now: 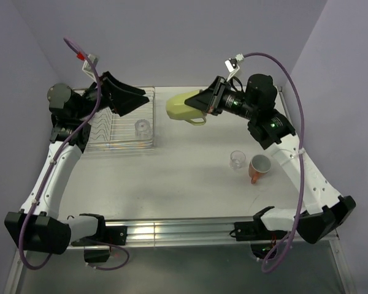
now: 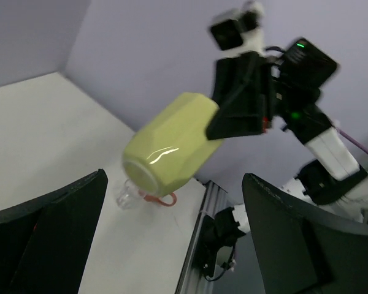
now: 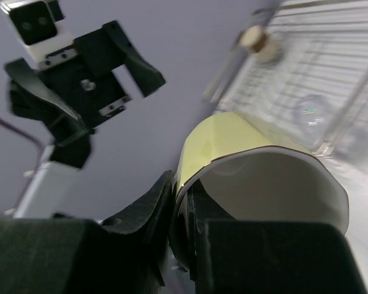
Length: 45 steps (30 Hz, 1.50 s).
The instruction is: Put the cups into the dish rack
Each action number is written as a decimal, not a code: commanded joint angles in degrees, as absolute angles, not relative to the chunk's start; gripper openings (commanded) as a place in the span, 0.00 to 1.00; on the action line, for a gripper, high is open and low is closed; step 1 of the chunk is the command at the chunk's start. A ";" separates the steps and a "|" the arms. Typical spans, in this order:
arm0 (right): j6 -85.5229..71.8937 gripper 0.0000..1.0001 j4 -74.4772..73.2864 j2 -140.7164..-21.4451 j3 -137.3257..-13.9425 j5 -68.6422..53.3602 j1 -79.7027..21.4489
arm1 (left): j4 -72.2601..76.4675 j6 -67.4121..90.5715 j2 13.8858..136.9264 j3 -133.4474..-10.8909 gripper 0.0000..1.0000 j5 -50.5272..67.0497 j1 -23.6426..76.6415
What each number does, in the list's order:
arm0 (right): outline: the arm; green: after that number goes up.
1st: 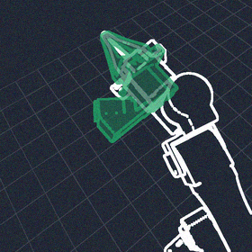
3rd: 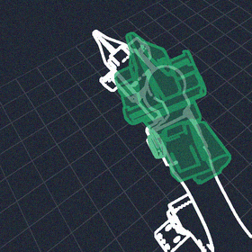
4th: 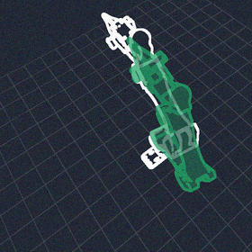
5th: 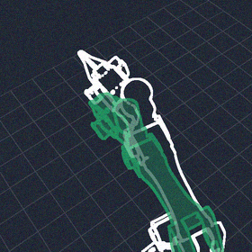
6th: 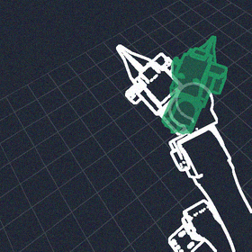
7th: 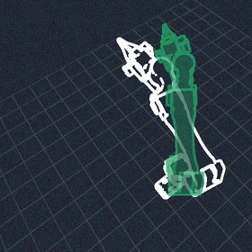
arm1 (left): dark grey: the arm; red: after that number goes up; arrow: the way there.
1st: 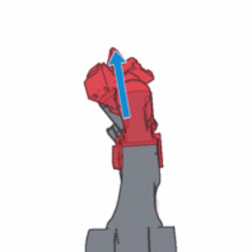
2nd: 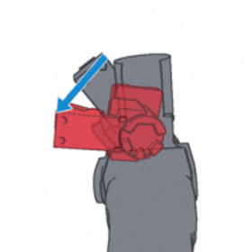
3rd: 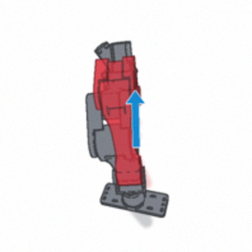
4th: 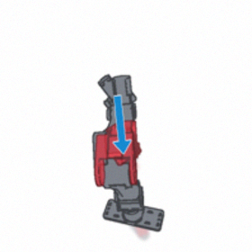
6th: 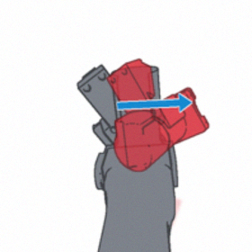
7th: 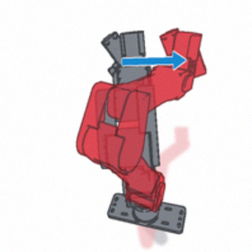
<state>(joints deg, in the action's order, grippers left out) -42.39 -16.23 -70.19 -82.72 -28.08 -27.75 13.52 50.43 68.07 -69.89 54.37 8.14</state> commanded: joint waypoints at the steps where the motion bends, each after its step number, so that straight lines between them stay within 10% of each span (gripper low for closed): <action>1: -57.27 0.00 4.71 -71.27 -86.40 -45.25 -24.88 | 34.08 56.33 71.53 -73.65 0.99 67.12 8.79; 13: -81.65 0.00 30.40 -75.32 -84.20 -52.56 -21.36 | 29.53 47.29 76.99 -82.88 0.99 70.49 11.68; 45: -77.61 0.00 31.02 -76.03 -80.86 -47.02 -23.20 | 3.08 26.19 80.59 -91.76 0.98 56.78 24.96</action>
<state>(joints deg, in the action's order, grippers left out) -76.66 23.55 -76.40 -80.07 -49.93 -22.63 4.34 28.95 80.16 -89.27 58.50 23.73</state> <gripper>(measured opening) 0.177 0.984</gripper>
